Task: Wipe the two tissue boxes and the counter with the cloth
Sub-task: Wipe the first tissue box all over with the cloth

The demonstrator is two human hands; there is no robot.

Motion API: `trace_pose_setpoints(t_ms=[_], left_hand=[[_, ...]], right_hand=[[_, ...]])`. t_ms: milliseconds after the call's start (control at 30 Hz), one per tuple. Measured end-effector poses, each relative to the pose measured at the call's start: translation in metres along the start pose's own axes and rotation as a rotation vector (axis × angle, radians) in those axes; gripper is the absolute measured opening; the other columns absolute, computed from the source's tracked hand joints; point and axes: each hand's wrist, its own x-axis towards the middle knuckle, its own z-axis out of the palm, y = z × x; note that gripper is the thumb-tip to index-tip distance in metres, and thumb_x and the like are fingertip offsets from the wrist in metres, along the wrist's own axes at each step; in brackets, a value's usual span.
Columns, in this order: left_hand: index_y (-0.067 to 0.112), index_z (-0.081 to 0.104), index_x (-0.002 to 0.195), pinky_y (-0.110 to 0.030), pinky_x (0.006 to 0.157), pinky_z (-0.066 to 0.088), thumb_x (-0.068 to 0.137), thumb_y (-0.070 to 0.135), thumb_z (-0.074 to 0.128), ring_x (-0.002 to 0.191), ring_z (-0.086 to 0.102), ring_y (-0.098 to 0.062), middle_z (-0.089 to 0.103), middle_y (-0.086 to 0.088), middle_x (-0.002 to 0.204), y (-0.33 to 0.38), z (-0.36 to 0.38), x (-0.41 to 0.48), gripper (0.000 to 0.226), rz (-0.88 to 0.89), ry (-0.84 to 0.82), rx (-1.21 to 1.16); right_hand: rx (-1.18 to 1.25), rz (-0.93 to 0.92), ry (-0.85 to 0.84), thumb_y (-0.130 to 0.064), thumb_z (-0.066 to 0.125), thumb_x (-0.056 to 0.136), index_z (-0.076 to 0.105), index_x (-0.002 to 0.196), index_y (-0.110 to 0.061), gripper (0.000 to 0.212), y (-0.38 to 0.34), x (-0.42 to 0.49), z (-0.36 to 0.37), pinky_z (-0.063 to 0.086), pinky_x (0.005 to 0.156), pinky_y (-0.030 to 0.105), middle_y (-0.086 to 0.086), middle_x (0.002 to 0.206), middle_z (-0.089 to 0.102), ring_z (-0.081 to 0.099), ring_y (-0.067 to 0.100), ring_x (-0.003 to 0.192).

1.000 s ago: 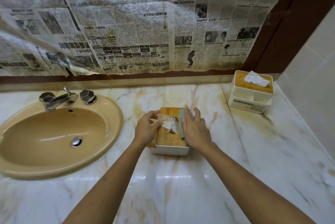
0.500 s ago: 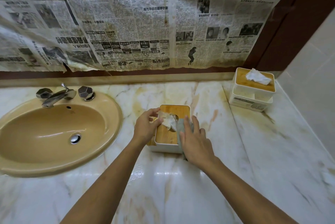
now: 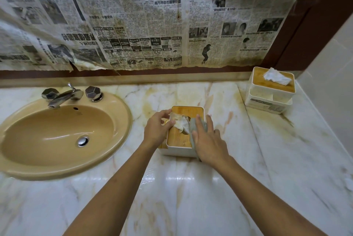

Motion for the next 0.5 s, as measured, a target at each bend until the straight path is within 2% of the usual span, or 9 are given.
trace_pose_setpoints(t_ms=[133, 367, 500], left_hand=[[0.023, 0.062, 0.13, -0.037, 0.087, 0.05, 0.089, 0.025, 0.071, 0.095, 0.055, -0.016, 0.064, 0.008, 0.11, -0.001, -0.001, 0.002, 0.042, 0.005, -0.006, 0.015], [0.025, 0.063, 0.128, -0.042, 0.09, 0.051, 0.089, 0.026, 0.071, 0.098, 0.057, -0.017, 0.065, 0.01, 0.109, -0.003, -0.001, 0.002, 0.04, 0.009, -0.002, 0.033], [0.027, 0.063, 0.127, -0.045, 0.092, 0.05, 0.088, 0.026, 0.071, 0.098, 0.057, -0.017, 0.065, 0.012, 0.108, -0.004, 0.001, 0.002, 0.039, 0.005, 0.007, 0.03]], right_hand=[[0.007, -0.008, -0.008, -0.048, 0.019, 0.105, -0.006, 0.156, -0.039, 0.057, 0.006, -0.002, 0.003, 0.047, 0.092, 0.046, 0.0, 0.166, -0.007, 0.037, 0.036, 0.134], [0.047, 0.043, 0.03, -0.043, 0.022, 0.106, -0.005, 0.157, -0.038, 0.057, 0.002, 0.064, -0.022, 0.044, 0.094, 0.049, 0.005, 0.165, -0.001, 0.04, 0.041, 0.129], [0.08, 0.057, 0.023, -0.046, 0.019, 0.106, -0.005, 0.156, -0.039, 0.057, 0.001, 0.05, -0.015, 0.044, 0.096, 0.051, 0.003, 0.166, 0.002, 0.04, 0.04, 0.131]])
